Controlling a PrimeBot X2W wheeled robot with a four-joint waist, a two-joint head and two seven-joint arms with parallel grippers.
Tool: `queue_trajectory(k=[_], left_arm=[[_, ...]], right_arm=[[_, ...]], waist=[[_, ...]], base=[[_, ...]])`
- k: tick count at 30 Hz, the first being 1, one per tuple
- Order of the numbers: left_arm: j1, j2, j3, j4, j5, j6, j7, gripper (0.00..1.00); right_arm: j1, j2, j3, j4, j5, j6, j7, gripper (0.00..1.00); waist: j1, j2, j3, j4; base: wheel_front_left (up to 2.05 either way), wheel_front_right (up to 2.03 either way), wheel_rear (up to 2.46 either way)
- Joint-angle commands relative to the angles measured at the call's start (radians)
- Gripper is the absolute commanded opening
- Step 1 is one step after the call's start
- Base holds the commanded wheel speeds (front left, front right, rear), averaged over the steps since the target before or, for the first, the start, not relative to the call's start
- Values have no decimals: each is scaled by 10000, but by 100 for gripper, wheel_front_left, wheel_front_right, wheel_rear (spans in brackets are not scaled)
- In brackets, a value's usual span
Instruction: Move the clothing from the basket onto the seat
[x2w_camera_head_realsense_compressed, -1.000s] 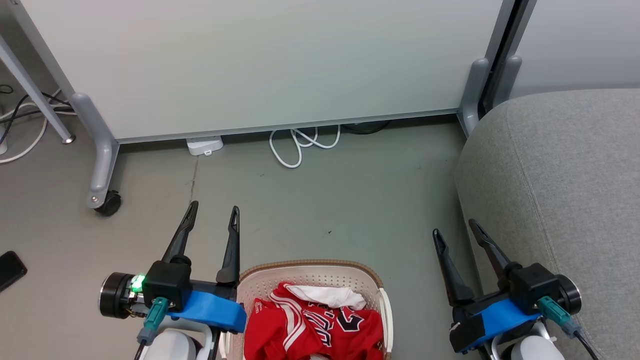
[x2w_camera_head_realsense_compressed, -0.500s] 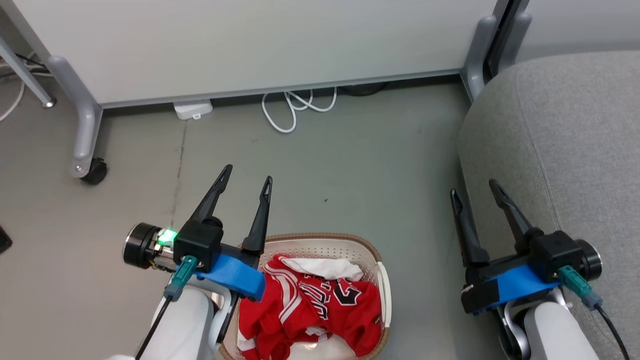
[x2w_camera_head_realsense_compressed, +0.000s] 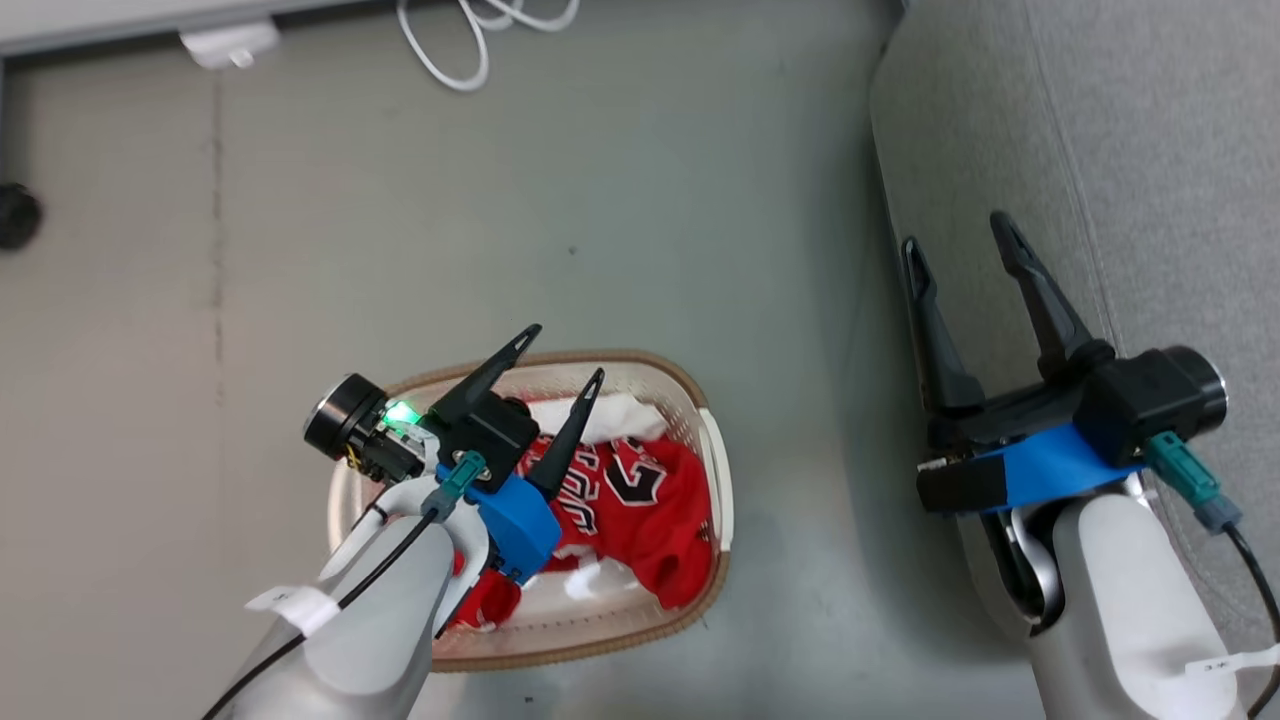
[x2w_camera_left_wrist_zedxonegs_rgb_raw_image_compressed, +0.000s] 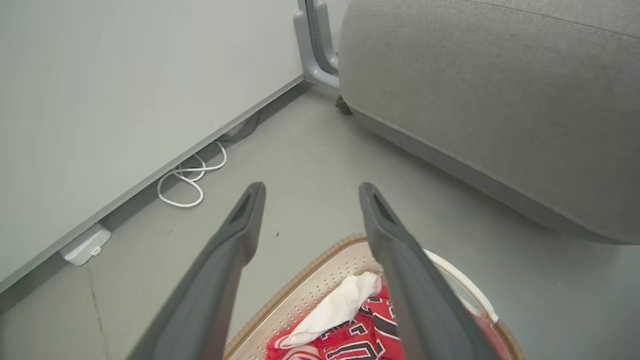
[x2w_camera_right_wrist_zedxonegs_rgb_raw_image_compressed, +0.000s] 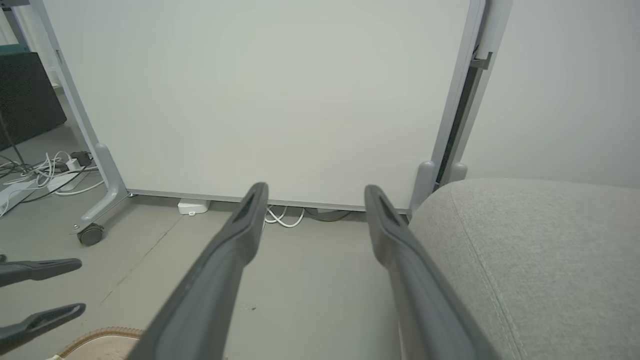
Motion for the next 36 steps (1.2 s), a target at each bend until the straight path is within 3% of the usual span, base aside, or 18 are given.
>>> queue_trajectory(k=[1,14,24,36], left_arm=[[-312,72,-156,147,-88,-10,-31,100],[-2209,655,-3820,3444,-848,-11,-30,100],[-3310,790,-5837,5243,-1446,-11,207,100],[-4662,763,-6638,5947,-758,-12,822,100]], right_arm=[[-231,-28,21,-85,39,22,-35,100],[-1234,-26,222,-570,-11,14,-35,100],[-1577,-25,200,-1101,37,14,-35,100],[-1654,-25,267,-2217,-48,14,-35,100]], waist=[[-2,0,675,-405],[-2,0,2914,-1006],[-2,0,4318,-1425],[-2,0,5682,-1591]], base=[[0,0,0],[0,0,0],[0,0,0],[0,0,0]])
